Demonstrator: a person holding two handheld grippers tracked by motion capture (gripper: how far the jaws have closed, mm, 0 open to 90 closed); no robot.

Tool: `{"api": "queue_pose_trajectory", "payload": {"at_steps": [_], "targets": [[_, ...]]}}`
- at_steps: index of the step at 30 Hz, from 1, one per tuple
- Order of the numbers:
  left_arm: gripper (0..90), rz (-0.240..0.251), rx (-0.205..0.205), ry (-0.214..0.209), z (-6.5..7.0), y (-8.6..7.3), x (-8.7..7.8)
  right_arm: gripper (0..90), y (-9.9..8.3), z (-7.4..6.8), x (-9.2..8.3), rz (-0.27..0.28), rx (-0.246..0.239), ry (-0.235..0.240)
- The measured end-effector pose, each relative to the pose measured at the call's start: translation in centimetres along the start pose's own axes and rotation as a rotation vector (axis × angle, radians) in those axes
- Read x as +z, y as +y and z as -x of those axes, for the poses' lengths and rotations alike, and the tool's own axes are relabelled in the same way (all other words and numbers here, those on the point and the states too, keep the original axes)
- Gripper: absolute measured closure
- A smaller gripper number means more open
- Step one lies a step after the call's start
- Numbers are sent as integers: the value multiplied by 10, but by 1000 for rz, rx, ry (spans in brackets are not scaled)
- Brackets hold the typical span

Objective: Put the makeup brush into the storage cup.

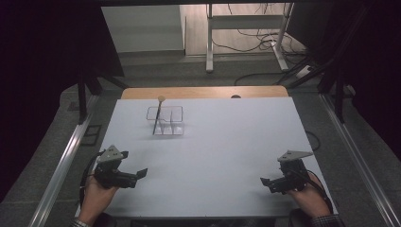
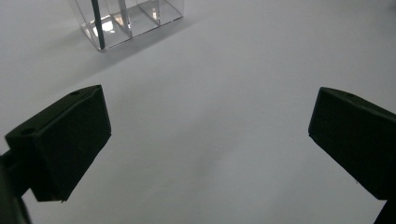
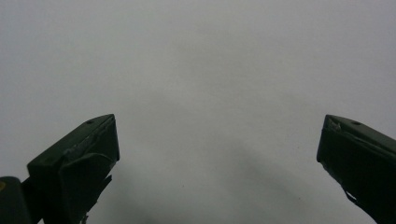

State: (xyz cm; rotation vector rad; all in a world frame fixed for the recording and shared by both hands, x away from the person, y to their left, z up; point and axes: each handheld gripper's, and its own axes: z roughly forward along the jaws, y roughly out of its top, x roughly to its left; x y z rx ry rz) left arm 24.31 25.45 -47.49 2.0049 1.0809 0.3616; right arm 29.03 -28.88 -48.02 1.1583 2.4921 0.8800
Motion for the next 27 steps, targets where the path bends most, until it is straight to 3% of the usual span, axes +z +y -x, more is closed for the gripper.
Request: {"api": "queue_pose_trajectory", "payload": {"at_steps": [13, 22, 27], "targets": [[0, -20, -11, 12, 0, -12, -8, 0, 0, 0, 0, 0, 3, -3], [0, -65, -15, 19, 1, -21, -9, 0, 0, 0, 0, -2, 5, -3], [0, -53, -21, 23, 1, -22, -11, 0, 1, 0, 1, -4, 5, -3]]}}
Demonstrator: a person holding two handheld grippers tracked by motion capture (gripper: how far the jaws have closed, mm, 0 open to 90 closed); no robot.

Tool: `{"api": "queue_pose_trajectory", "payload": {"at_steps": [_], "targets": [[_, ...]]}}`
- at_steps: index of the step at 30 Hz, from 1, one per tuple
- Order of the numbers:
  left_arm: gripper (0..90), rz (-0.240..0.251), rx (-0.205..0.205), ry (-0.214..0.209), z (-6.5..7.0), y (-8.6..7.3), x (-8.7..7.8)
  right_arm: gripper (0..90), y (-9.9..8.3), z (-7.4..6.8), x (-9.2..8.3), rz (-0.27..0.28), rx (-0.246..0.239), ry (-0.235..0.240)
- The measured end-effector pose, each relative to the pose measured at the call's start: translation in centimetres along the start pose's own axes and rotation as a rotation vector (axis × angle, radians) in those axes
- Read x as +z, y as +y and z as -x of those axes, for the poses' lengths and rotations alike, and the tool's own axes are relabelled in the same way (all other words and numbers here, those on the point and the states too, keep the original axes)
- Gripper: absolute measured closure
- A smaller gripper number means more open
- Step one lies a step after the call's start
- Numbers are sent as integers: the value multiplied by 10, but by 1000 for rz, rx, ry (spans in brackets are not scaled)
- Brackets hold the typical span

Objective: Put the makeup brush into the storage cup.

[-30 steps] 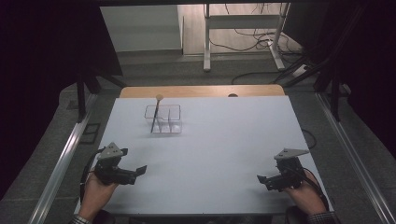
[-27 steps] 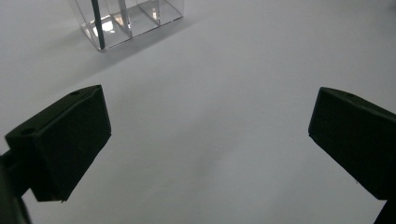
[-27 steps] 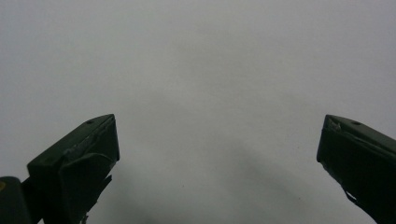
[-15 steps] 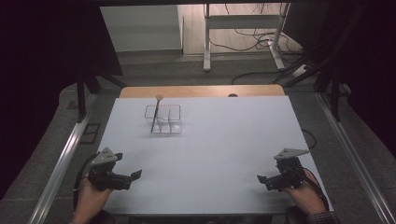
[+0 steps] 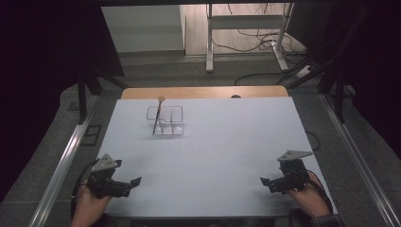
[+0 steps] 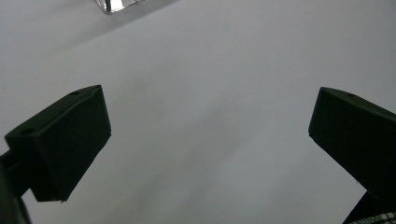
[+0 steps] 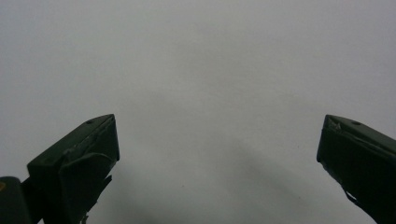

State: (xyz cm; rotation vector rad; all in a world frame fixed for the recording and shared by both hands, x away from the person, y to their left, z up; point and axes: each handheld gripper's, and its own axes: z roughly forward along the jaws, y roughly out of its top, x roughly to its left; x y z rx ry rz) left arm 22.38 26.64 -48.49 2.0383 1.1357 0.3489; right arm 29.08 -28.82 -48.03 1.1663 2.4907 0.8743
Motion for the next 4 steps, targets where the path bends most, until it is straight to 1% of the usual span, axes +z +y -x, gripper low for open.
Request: {"api": "queue_pose_trajectory", "payload": {"at_steps": [2, 4], "targets": [[0, 0, -5, -1, 0, 0, 0, 0, 0, 0, 0, 0, -2, -1], [0, -7, -1, -1, 0, 1, 1, 0, 0, 0, 0, -3, -1, 0]]}}
